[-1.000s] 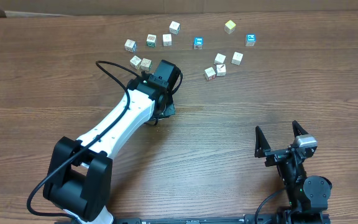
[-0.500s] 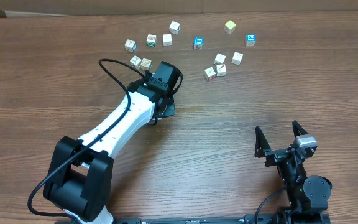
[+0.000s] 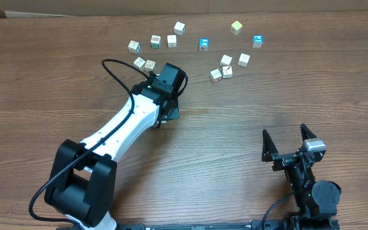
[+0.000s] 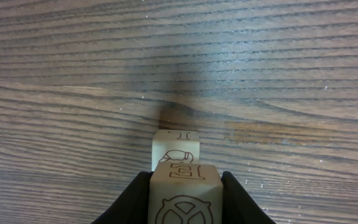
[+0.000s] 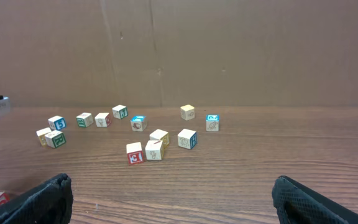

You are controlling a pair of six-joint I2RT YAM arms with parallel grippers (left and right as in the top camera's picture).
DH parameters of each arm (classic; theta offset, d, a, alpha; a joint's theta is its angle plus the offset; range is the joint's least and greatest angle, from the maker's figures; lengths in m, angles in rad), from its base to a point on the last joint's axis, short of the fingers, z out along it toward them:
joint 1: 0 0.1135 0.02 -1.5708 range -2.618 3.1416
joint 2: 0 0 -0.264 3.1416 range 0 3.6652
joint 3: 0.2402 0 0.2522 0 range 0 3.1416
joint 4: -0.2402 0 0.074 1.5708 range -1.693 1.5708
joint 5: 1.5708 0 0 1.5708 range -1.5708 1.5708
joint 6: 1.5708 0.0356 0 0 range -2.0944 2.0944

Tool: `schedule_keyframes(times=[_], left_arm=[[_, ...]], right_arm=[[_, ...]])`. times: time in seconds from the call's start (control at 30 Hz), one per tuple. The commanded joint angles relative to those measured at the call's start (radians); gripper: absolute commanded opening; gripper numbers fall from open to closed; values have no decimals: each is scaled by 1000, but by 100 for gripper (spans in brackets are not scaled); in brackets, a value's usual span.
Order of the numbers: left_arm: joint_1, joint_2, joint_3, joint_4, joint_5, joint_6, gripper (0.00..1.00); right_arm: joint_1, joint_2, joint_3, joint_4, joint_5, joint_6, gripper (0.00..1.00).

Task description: Form a tower

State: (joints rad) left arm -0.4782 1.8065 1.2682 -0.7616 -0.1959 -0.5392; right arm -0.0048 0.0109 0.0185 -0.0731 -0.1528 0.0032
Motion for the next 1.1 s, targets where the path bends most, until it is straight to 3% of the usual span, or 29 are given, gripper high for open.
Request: schedule_keyframes(times=[0.0,0.6,1.07], left_arm=[[2,37,-5,7,-24,23,25],[2,82,3,10,-25,23,26],[2,82,72,-35,-76,27,20]], right_arm=[[6,-8,-10,3,2,-5,100],[6,-8,-10,3,2,-4,100],[6,-8,-10,3,2,-4,100]])
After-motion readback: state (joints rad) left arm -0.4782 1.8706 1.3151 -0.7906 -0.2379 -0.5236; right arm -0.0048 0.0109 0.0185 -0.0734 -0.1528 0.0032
